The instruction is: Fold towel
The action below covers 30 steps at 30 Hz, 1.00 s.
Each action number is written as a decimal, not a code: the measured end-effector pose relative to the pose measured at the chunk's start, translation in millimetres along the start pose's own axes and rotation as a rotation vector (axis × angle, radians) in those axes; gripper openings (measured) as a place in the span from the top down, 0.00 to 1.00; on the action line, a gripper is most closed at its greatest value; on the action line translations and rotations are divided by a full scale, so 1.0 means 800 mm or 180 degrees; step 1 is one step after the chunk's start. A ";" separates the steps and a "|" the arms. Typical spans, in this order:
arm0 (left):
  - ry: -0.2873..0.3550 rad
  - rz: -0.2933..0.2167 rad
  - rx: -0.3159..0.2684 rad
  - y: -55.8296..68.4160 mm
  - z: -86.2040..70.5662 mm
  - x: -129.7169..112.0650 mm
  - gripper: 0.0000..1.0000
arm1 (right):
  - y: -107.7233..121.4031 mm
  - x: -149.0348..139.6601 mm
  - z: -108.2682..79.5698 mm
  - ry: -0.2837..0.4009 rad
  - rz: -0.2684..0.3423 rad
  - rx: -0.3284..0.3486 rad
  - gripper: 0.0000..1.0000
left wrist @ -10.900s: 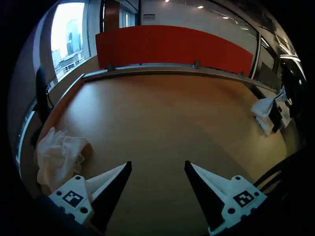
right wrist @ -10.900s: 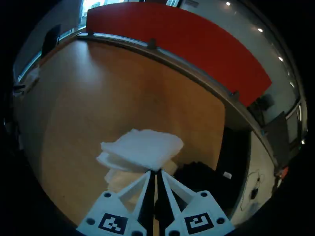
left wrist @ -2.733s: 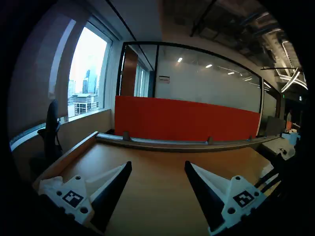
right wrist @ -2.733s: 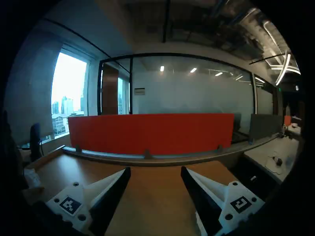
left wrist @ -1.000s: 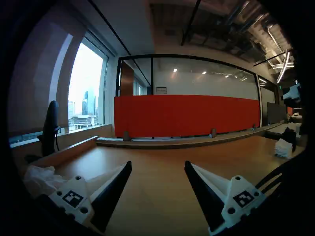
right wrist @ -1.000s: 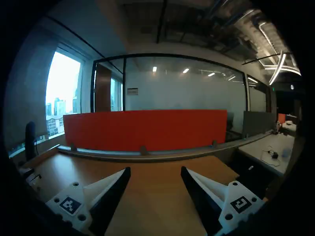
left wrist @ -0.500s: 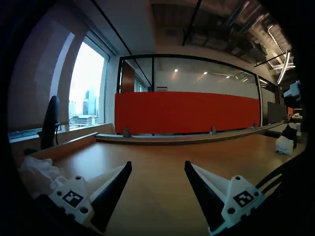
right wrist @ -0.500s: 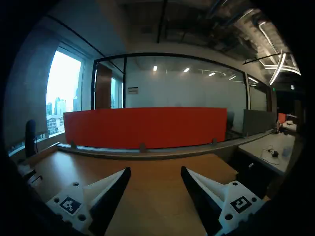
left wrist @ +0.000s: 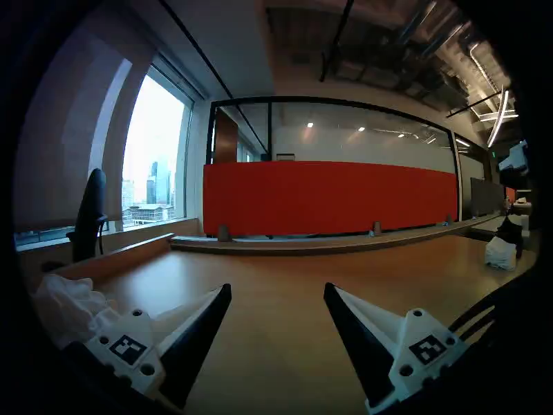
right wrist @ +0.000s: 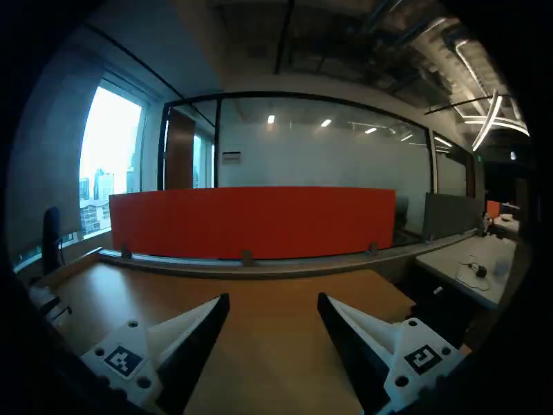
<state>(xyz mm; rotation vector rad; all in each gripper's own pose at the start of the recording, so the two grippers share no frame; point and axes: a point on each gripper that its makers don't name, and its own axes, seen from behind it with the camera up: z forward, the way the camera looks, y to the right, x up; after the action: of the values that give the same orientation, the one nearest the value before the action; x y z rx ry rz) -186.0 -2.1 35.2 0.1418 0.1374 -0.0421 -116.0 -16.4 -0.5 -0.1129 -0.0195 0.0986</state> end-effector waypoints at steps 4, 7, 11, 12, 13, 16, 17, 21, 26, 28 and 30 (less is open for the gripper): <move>0.0000 0.0001 0.0002 0.000 -0.001 0.000 0.00 | -0.002 0.000 0.001 -0.0010 -0.0001 0.0009 0.02; 0.0001 0.0002 0.0003 0.000 -0.002 -0.001 0.00 | -0.004 0.002 0.003 -0.0007 -0.0013 0.0017 0.01; -0.0001 0.0002 0.0004 0.000 -0.003 -0.002 0.00 | -0.002 0.004 0.005 0.0004 -0.0033 0.0023 0.01; -0.0001 0.0002 0.0004 0.000 -0.003 -0.002 0.00 | -0.002 0.004 0.006 0.0007 -0.0036 0.0025 0.01; -0.0001 0.0003 0.0004 0.000 -0.002 -0.002 0.00 | -0.001 0.004 0.006 0.0010 -0.0038 0.0029 0.01; -0.0001 0.0003 0.0004 0.001 -0.002 -0.003 0.00 | 0.002 0.005 0.008 0.0030 -0.0051 0.0037 0.01; -0.0001 0.0002 0.0004 0.001 -0.002 -0.003 0.00 | 0.003 0.005 0.009 0.0039 -0.0056 0.0039 0.01; 0.0001 0.0002 0.0004 0.002 -0.001 -0.005 0.00 | 0.012 0.008 0.013 0.0099 -0.0083 0.0019 0.01; 0.0003 0.0001 0.0005 0.002 -0.001 -0.007 0.00 | 0.024 0.011 0.015 0.0179 -0.0107 0.0030 0.01; 0.0003 0.0001 0.0005 0.002 -0.001 -0.008 0.00 | 0.029 0.011 0.017 0.0201 -0.0097 0.0043 0.01; 0.0003 0.0001 0.0005 0.002 0.000 -0.008 0.00 | 0.034 0.011 0.018 0.0231 -0.0080 0.0055 0.01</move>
<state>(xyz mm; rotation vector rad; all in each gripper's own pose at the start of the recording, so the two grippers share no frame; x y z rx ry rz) -192.7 -0.4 36.1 0.1434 0.1384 -0.0418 -110.5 12.9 11.0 -0.0990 0.0524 0.0695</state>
